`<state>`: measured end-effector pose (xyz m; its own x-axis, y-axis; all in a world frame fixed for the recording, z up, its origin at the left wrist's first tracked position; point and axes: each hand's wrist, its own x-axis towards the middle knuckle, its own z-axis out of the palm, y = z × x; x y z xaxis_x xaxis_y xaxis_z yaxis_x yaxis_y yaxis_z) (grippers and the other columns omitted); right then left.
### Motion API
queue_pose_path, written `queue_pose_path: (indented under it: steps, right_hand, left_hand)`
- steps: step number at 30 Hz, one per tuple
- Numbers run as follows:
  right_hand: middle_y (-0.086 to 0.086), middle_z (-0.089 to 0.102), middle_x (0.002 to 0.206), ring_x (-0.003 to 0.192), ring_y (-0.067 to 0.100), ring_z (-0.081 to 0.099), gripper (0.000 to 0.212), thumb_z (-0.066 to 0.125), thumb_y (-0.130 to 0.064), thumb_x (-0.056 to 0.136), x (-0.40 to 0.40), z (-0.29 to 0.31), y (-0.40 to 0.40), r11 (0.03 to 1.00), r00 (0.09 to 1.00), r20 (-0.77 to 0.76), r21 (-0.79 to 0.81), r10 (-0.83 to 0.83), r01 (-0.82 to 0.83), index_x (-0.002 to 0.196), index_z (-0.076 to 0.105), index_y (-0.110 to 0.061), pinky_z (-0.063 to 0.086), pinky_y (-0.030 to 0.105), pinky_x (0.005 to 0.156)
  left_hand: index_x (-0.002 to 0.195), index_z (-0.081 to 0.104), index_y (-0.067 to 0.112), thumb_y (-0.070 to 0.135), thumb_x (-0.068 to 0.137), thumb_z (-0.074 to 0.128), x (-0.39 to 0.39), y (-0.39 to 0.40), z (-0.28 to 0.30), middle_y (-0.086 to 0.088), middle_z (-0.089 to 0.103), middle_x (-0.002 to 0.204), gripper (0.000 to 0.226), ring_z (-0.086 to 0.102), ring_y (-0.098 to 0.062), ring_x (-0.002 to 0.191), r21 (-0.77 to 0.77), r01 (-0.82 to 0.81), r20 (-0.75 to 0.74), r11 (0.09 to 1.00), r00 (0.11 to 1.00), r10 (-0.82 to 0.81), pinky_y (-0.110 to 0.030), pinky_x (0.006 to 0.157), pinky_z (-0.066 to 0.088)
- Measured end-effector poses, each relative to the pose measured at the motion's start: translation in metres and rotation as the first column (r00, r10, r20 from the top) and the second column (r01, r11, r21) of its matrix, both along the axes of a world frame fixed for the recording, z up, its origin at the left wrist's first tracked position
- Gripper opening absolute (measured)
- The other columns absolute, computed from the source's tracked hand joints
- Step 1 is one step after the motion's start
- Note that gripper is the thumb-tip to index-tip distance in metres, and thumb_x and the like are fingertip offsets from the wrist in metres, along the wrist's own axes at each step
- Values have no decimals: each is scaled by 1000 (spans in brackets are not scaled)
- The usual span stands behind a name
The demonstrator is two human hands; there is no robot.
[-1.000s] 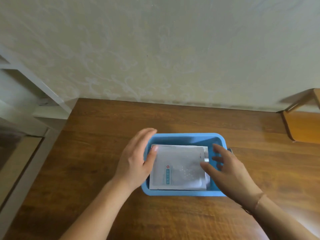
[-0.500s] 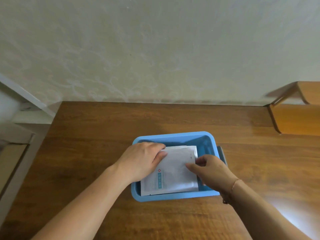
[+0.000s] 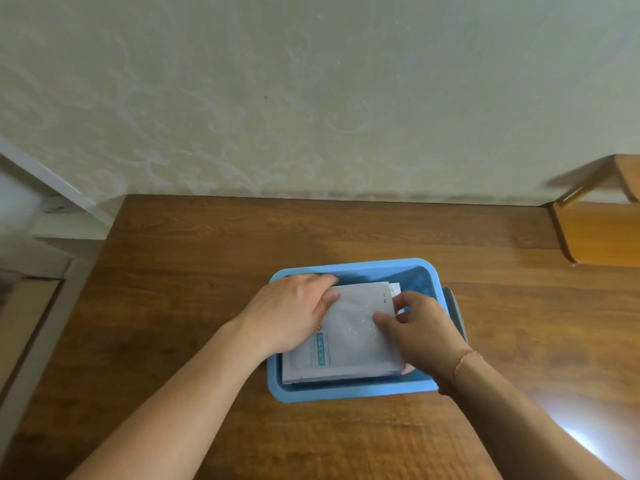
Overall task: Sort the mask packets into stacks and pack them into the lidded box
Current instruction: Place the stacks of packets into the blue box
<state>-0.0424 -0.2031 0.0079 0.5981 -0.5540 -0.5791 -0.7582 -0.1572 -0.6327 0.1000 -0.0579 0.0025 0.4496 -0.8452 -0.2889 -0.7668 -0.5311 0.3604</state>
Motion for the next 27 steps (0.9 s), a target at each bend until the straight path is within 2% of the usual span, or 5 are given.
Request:
queue_pose_path:
  steps: [8, 12, 17, 23, 27]
  right_hand:
    - [-8, 63, 77, 69, 4, 58, 17, 60, -35, 90, -10, 2, 7, 971, 991, 64, -216, 115, -99, 97, 56, -21, 41, 16, 53]
    - [-10, 64, 100, 87, 7, 61, 30, 70, -31, 84, -38, -1, 2, 869, 949, 186, -474, 253, -139, 110, 61, -21, 38, 3, 71]
    - [-3, 44, 146, 135, 16, 38, 53, 66, -39, 87, -22, -9, -10, 758, 806, 198, -517, 558, -398, 137, 52, -26, 31, 28, 110]
    - [-1, 40, 149, 141, 19, 30, 57, 62, -40, 89, -3, -16, -13, 655, 699, 77, -434, 711, -618, 142, 45, -24, 25, 32, 117]
    - [-4, 42, 147, 141, 19, 31, 70, 42, -62, 83, -7, -17, -11, 600, 679, 29, -497, 734, -627, 142, 42, -25, 32, 41, 114]
  left_hand:
    - [128, 48, 28, 56, 101, 29, -5, 2, -4, 8, 60, 126, 44, 57, -12, 113, 8, 33, 41, 999, 999, -34, -36, 89, 52]
    - [134, 47, 28, 56, 100, 32, -6, 3, -1, 9, 58, 131, 47, 55, -10, 118, 2, 34, 8, 999, 999, -34, -33, 92, 50]
    - [135, 46, 30, 57, 99, 33, -8, 1, 0, 11, 60, 128, 47, 59, -8, 113, -19, 60, -23, 998, 998, -60, -35, 89, 53]
    - [125, 49, 33, 65, 96, 29, -4, 6, -7, 11, 66, 111, 47, 63, -8, 98, 45, 128, -2, 991, 992, -128, -35, 83, 53]
    - [137, 40, 34, 64, 96, 29, -5, 7, -5, 11, 62, 125, 51, 60, -8, 109, 77, 140, -32, 987, 990, -138, -35, 90, 51]
